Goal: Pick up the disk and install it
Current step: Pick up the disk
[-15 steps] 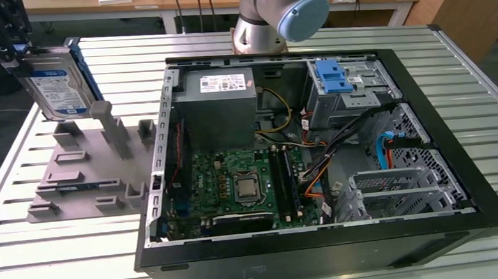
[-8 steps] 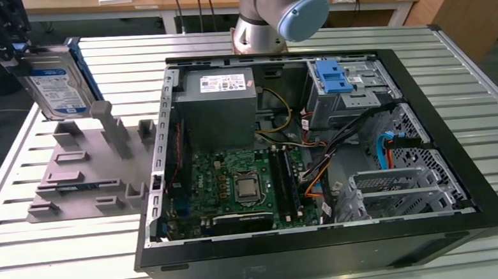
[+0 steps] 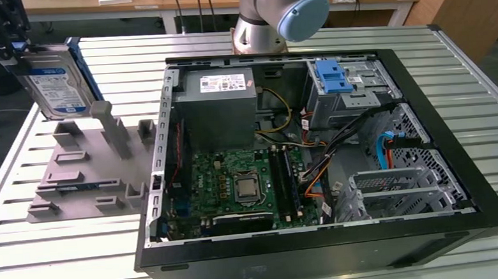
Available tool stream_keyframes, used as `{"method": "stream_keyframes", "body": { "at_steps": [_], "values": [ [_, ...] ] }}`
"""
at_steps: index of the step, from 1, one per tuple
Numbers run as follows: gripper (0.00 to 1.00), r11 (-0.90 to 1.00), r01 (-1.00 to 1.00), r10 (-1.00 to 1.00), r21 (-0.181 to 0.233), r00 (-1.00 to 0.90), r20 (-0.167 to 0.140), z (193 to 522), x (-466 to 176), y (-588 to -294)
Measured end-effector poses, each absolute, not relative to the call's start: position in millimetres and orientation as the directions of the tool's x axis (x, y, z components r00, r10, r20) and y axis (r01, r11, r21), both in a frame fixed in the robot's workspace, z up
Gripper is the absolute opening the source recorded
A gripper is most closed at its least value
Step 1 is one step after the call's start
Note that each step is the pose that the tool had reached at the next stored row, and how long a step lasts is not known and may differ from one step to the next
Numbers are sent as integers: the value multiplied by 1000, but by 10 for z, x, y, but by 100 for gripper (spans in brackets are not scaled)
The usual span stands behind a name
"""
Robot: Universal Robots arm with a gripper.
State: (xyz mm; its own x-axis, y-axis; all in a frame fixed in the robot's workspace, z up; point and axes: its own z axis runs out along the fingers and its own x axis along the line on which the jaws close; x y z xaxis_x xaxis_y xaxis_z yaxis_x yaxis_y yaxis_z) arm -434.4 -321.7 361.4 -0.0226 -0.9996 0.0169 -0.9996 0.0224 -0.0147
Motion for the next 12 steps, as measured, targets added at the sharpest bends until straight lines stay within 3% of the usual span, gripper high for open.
{"method": "stream_keyframes", "body": {
  "at_steps": [12],
  "values": [
    [36,22,-1000,-1000,-15,-23,17,3637,-4344,-3217]
  ]
}}
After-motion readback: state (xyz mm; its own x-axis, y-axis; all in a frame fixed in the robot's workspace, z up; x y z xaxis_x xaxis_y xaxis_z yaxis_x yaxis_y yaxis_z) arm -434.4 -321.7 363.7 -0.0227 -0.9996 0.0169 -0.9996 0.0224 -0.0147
